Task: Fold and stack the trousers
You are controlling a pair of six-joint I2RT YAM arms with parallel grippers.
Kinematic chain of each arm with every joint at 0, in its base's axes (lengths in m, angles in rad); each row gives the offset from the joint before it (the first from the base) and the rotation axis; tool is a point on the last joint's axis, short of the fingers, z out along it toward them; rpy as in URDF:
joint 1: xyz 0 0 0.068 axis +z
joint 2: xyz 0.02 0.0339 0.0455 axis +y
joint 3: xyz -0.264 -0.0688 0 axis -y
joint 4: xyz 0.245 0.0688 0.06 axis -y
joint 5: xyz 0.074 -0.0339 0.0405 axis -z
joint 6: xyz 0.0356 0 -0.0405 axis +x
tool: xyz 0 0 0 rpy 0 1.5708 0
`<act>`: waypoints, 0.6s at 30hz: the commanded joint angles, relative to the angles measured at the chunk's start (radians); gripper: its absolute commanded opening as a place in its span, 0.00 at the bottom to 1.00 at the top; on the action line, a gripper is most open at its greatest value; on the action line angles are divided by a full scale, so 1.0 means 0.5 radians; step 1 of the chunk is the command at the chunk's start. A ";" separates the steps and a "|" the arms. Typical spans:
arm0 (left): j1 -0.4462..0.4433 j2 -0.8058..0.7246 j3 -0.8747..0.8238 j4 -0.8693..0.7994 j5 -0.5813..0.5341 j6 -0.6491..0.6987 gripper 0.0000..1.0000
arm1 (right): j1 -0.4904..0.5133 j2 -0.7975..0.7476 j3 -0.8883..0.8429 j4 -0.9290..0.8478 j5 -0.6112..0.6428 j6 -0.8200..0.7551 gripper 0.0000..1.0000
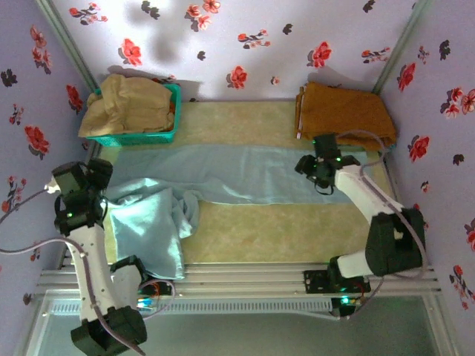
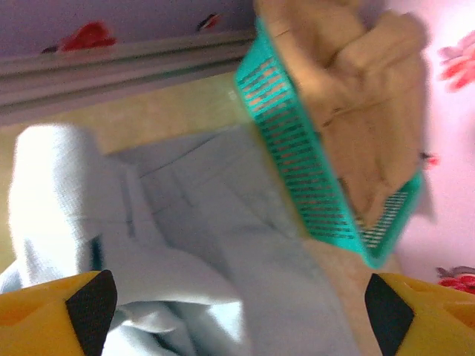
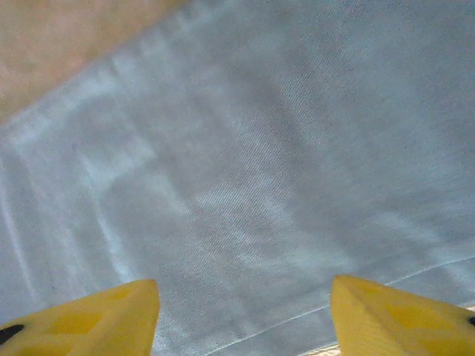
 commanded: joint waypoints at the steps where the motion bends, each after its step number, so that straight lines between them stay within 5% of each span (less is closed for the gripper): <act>1: -0.125 0.060 0.067 -0.016 0.145 0.075 0.84 | 0.088 0.149 0.040 0.102 -0.094 0.017 0.50; 6: -0.641 0.475 0.007 0.192 0.089 0.153 0.72 | 0.159 0.362 -0.016 0.233 -0.150 0.052 0.13; 10: -0.766 0.745 -0.100 0.432 0.075 0.139 0.66 | 0.150 0.612 0.087 0.236 -0.103 0.015 0.07; 18: -0.745 0.904 0.001 0.404 0.051 0.269 0.71 | 0.039 0.974 0.506 0.137 -0.116 -0.087 0.10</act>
